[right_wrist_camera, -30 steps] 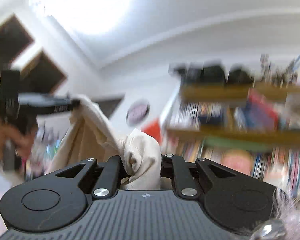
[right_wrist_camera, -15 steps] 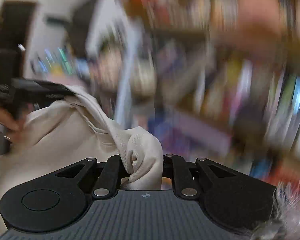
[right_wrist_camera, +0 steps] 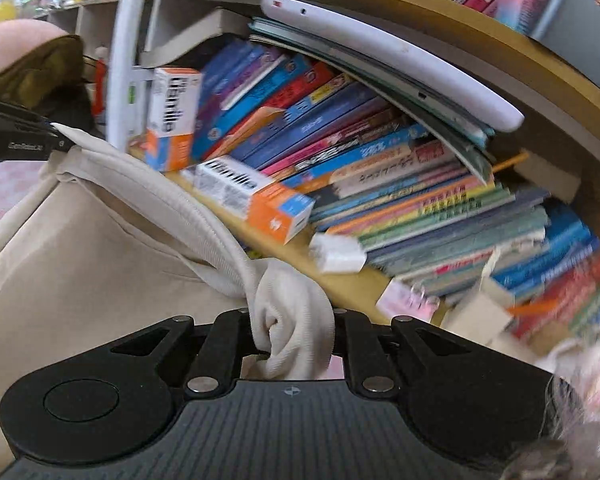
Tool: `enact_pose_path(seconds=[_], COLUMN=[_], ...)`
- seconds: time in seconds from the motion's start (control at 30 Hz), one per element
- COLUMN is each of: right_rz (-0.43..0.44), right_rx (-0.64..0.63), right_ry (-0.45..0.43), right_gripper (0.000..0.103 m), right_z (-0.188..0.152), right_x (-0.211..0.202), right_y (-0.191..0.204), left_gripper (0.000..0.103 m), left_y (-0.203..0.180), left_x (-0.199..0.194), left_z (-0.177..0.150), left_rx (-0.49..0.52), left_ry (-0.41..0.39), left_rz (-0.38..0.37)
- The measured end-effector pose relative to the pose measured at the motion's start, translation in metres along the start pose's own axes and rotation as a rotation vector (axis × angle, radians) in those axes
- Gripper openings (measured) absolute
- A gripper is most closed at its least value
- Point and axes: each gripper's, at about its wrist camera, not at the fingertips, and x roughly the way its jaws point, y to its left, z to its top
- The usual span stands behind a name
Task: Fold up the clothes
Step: 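Shake the lifted T-shirt out with both grippers holding its edges, then lay the T-shirt flat on the table and open both grippers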
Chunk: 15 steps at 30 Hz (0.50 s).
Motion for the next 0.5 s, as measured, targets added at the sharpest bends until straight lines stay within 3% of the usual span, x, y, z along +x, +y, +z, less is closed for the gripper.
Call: enact_pose_path(seconds=[0.1,0.2,0.23,0.27,0.3,0.33,0.4,0.5], right_rz=[-0.025,-0.026,-0.023,-0.020,-0.018,-0.012,0.006,0.025], right_rx=[0.015,0.043,0.049,0.052,0.055,0.057,0.065,0.090], right_ry=[0.020,0.071,0.095,0.119,0.144,0.157,0.153,0.159], right_gripper=[0.012,0.014,0.016,0.027,0.043,0.053,0.060,0.061], right_z=[0.013,0.018,0.017,0.015,0.013,0.010,0.002,-0.012], right_x=[0.024,0.046,0.052,0.056,0.060,0.061,0.053,0.035], right_y=[-0.005,-0.007,-0.007,-0.006,-0.005,-0.005,-0.005,-0.008], left_gripper=[0.006,0.014,0.025,0.034,0.055,0.072,0.078,0.078], left_y=[-0.001,-0.003,-0.003,-0.002,0.000,0.003,0.009,0.018], left_x=[0.017,0.033,0.036,0.037,0.034,0.028,0.015,-0.007], left_z=[0.009,0.011,0.009,0.007,0.002,-0.003,-0.014,-0.032], left_rx=[0.018,0.029,0.031,0.031,0.031,0.031,0.032,0.039], left_ry=[0.011,0.087,0.109,0.125,0.129,0.121,0.106,0.090], left_rz=[0.006,0.010,0.013,0.017,0.014,0.005,-0.013,-0.037])
